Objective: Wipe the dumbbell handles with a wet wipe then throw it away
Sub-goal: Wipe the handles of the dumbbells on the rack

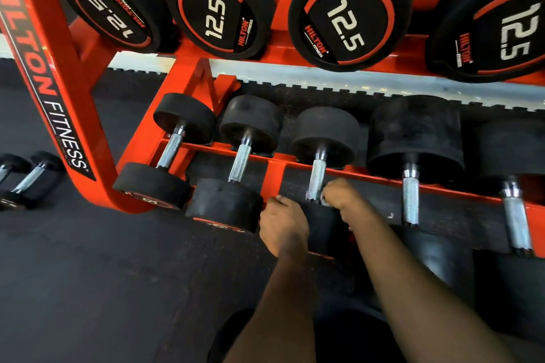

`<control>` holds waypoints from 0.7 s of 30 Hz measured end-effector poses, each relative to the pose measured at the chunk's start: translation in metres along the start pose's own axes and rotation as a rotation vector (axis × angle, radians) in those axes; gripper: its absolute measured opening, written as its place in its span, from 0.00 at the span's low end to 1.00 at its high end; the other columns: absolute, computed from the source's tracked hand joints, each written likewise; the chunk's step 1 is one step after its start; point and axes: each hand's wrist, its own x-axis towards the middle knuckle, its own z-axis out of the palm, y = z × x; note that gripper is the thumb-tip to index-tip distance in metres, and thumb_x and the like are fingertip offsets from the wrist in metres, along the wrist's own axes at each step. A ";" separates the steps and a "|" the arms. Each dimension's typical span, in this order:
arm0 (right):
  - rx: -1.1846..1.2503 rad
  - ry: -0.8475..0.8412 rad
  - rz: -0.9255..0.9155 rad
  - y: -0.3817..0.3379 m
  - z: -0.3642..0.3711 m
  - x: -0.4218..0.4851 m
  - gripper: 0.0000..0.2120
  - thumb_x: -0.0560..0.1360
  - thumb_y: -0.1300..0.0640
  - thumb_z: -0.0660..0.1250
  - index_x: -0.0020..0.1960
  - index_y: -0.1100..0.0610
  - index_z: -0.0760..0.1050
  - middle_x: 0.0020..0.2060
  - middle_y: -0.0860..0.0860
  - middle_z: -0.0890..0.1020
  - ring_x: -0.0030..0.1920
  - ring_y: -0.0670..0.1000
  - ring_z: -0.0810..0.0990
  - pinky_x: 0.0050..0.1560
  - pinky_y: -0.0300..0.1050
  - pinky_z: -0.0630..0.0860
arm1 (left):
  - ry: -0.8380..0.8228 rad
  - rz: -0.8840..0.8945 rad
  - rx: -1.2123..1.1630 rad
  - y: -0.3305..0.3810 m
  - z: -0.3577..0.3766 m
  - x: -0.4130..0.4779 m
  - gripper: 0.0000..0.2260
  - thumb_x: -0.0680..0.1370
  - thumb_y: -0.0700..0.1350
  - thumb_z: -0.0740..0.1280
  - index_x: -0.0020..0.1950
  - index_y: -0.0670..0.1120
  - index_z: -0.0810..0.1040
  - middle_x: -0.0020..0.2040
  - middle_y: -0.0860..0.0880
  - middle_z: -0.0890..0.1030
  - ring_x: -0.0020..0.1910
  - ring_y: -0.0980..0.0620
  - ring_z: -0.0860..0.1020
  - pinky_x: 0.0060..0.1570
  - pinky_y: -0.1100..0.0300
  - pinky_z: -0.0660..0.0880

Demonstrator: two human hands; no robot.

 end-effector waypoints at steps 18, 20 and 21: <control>-0.058 0.023 0.012 0.007 -0.010 -0.002 0.04 0.72 0.62 0.67 0.43 0.62 0.79 0.37 0.57 0.81 0.34 0.54 0.77 0.31 0.39 0.67 | -0.003 0.022 0.000 0.001 0.001 0.000 0.19 0.84 0.50 0.53 0.58 0.43 0.80 0.57 0.40 0.82 0.57 0.38 0.80 0.57 0.49 0.73; -0.040 -0.066 0.033 0.002 -0.008 -0.001 0.06 0.72 0.66 0.64 0.45 0.64 0.79 0.40 0.61 0.83 0.35 0.55 0.78 0.34 0.42 0.71 | -0.005 0.022 0.003 0.000 0.000 0.000 0.19 0.84 0.50 0.53 0.57 0.43 0.80 0.57 0.40 0.83 0.56 0.38 0.80 0.57 0.49 0.73; -0.054 -0.104 0.040 0.002 -0.007 0.002 0.07 0.71 0.67 0.63 0.45 0.65 0.80 0.43 0.63 0.84 0.37 0.55 0.78 0.36 0.44 0.72 | -0.007 0.021 0.006 -0.001 0.001 0.000 0.19 0.84 0.50 0.53 0.57 0.43 0.80 0.57 0.40 0.83 0.56 0.39 0.80 0.57 0.49 0.73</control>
